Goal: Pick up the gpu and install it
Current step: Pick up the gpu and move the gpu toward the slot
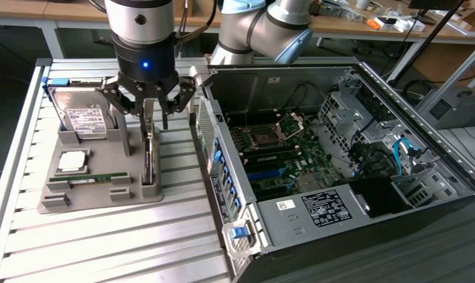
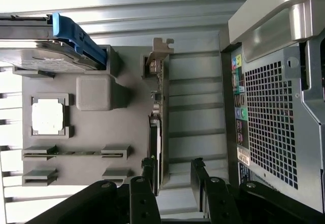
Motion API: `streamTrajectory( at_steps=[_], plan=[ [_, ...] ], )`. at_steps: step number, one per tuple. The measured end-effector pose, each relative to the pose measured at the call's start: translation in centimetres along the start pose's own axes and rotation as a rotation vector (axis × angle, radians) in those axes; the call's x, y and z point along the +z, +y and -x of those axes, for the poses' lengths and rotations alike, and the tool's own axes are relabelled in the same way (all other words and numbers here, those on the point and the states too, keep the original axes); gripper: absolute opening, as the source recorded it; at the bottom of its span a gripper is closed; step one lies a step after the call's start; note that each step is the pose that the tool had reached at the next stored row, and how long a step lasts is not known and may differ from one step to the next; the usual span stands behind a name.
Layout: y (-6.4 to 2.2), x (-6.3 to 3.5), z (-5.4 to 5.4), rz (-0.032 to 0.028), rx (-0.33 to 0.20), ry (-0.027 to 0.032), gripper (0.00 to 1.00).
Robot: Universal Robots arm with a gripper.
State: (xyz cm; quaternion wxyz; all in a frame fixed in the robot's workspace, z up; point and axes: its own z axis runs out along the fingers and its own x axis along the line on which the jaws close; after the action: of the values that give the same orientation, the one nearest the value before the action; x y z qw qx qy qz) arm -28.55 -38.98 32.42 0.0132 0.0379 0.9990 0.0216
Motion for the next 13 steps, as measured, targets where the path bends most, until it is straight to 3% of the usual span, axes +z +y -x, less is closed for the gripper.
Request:
streamTrajectory(
  at_steps=[13],
  plan=[
    [0.49,1.02,-0.61,0.0002,0.0,-0.0002,0.42]
  ],
)
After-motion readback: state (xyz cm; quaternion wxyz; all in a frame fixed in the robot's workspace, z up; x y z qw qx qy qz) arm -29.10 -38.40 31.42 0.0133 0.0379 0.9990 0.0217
